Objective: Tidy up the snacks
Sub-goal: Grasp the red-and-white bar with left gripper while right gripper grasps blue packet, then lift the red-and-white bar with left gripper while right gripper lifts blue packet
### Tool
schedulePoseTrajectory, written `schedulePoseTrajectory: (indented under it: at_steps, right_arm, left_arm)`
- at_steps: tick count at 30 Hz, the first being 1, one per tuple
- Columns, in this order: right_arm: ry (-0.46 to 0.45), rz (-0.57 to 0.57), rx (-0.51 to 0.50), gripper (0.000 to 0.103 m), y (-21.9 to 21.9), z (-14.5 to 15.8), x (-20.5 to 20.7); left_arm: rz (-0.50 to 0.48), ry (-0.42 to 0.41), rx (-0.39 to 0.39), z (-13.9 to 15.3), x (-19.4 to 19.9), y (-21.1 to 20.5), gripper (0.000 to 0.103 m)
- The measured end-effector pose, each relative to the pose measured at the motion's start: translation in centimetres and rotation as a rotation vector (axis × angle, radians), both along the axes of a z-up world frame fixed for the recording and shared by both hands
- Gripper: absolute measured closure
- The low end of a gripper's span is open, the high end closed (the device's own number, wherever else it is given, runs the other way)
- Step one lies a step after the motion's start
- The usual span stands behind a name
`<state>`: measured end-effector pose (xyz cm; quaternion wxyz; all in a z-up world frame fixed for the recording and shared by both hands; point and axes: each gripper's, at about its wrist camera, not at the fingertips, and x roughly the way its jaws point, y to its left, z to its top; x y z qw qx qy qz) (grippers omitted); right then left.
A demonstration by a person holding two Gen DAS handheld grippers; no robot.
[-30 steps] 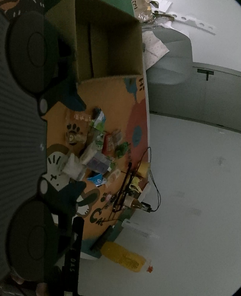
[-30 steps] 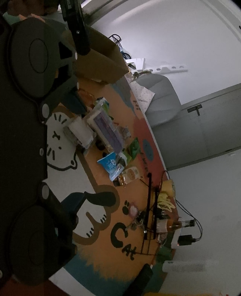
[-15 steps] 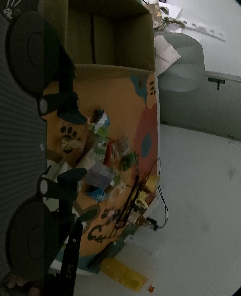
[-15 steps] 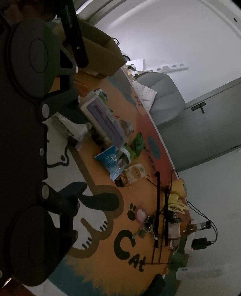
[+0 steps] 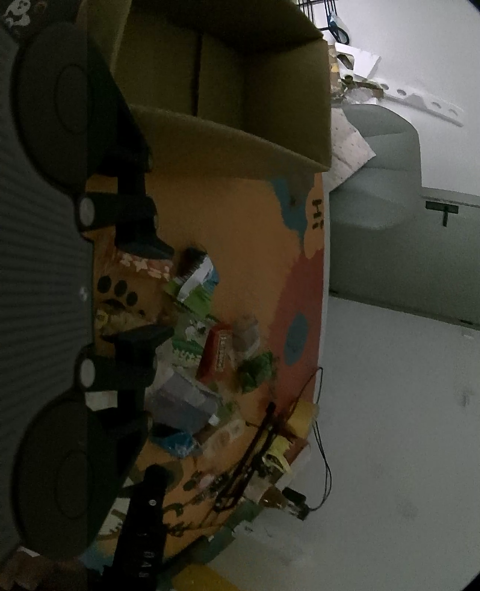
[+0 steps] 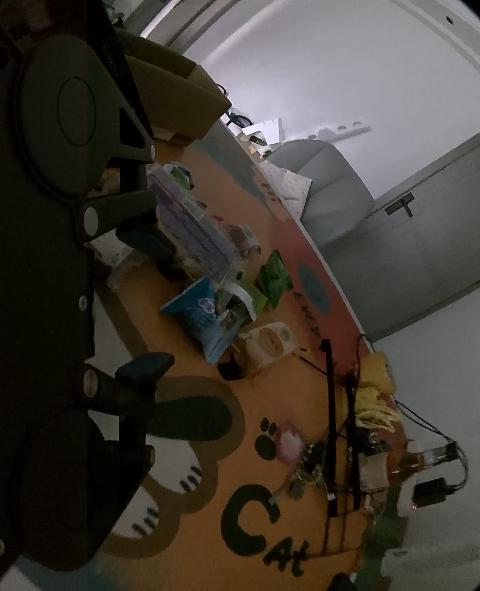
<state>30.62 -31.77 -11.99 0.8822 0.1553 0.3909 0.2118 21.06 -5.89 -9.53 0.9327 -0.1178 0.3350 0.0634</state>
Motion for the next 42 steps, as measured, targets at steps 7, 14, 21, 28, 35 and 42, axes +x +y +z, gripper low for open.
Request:
schedulePoseTrajectory:
  at_steps: [7, 14, 21, 28, 35, 42]
  right_arm:
    - [0.046, -0.013, 0.035, 0.053, 0.7, -1.2, 2.0]
    - [0.042, -0.036, 0.027, 0.052, 1.3, -1.4, 3.2]
    - [0.052, -0.086, 0.034, 0.052, 1.6, -1.8, 4.5]
    - [0.050, -0.102, 0.023, 0.074, 1.5, -2.1, 4.5]
    - [0.026, -0.081, 0.024, 0.096, 0.9, -1.6, 2.9]
    - [0.003, -0.118, -0.017, 0.103, 0.0, -1.1, 1.8]
  left_arm:
    - [0.057, 0.025, 0.015, -1.4, 1.1, 0.2, 0.073]
    - [0.063, 0.069, 0.013, -2.5, 1.6, 0.5, 0.073]
    - [0.047, 0.090, -0.005, -3.1, 1.5, 0.6, 0.073]
    - [0.026, 0.077, -0.031, -3.2, 1.4, 0.6, 0.082]
    - [0.016, 0.051, -0.056, -2.6, 1.0, 0.8, 0.084]
    - [-0.003, 0.040, -0.064, -2.2, 0.7, 0.7, 0.084]
